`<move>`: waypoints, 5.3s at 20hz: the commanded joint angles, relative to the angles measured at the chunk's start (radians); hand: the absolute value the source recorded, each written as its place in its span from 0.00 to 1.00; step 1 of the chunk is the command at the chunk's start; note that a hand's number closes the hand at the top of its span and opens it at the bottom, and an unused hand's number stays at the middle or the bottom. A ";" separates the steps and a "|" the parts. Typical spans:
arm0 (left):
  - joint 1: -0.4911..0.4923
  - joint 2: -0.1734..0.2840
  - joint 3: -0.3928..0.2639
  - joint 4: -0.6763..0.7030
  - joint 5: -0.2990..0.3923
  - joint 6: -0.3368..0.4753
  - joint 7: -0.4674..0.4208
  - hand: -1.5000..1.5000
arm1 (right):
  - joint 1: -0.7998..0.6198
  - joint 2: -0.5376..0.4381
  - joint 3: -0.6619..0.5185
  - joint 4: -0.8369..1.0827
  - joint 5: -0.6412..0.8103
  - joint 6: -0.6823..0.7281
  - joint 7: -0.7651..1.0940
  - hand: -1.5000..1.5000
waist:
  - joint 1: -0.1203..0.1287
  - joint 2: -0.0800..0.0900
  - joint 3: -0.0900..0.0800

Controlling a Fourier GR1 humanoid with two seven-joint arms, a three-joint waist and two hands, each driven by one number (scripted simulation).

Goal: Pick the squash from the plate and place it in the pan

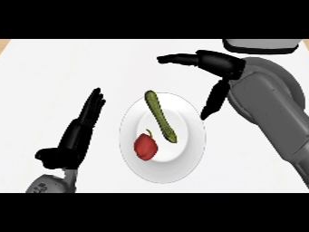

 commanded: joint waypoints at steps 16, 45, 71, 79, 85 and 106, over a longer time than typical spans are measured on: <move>0.019 -0.043 0.032 -0.036 -0.056 -0.005 0.053 0.50 | -0.062 0.211 0.210 0.164 0.479 -0.099 0.063 0.00 | -0.021 -0.004 0.000; 0.005 -0.120 0.096 -0.019 -0.129 -0.081 0.054 0.50 | -0.017 0.349 0.203 0.453 0.740 -0.336 -0.052 1.00 | -0.001 0.004 0.000; 0.104 -0.104 0.146 -0.043 -0.133 -0.084 0.054 0.50 | -0.115 0.349 -0.151 0.428 0.580 -0.966 0.941 1.00 | -0.090 -0.048 -0.004; 0.124 -0.113 0.129 -0.073 -0.138 -0.083 0.062 0.50 | -0.102 0.350 -0.065 0.163 0.632 -1.100 1.358 1.00 | -0.072 -0.041 0.000; 0.125 -0.112 0.135 -0.067 -0.146 -0.098 0.015 0.50 | 0.047 0.284 -0.072 -0.096 0.734 -1.103 1.529 1.00 | -0.073 -0.023 0.000; 0.111 -0.113 0.147 -0.087 -0.135 -0.164 0.044 0.50 | 0.269 -0.093 -0.422 0.053 0.615 -1.407 1.029 1.00 | -0.011 0.002 0.002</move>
